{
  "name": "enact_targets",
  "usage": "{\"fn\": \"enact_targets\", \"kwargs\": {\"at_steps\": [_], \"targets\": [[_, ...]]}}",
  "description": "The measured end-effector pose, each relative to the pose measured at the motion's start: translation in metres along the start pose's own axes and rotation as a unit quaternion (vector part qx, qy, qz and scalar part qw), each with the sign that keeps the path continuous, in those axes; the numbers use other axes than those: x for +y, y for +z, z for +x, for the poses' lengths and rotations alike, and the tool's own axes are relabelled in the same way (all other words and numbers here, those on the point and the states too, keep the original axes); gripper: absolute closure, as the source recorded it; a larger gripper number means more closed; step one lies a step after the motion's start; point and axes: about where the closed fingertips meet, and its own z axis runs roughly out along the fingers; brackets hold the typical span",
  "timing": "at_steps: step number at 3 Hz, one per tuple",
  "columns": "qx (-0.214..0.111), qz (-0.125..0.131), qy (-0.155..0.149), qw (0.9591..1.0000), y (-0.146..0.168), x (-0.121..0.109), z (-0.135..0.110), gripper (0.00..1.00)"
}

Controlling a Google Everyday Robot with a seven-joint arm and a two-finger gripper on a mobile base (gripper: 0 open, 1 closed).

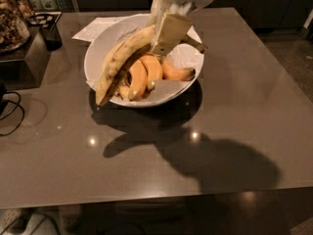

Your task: Pick banana from white bowl

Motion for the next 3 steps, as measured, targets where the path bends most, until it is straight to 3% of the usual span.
{"fn": "enact_targets", "kwargs": {"at_steps": [1,2,3], "targets": [[-0.012,-0.006,0.014,0.9998,-0.005,0.018,-0.005,1.00],[-0.045,-0.021,0.035,0.9981,-0.001,0.053,-0.016,1.00],[-0.046,-0.023,0.036,0.9981,0.000,0.054,-0.017,1.00]]}}
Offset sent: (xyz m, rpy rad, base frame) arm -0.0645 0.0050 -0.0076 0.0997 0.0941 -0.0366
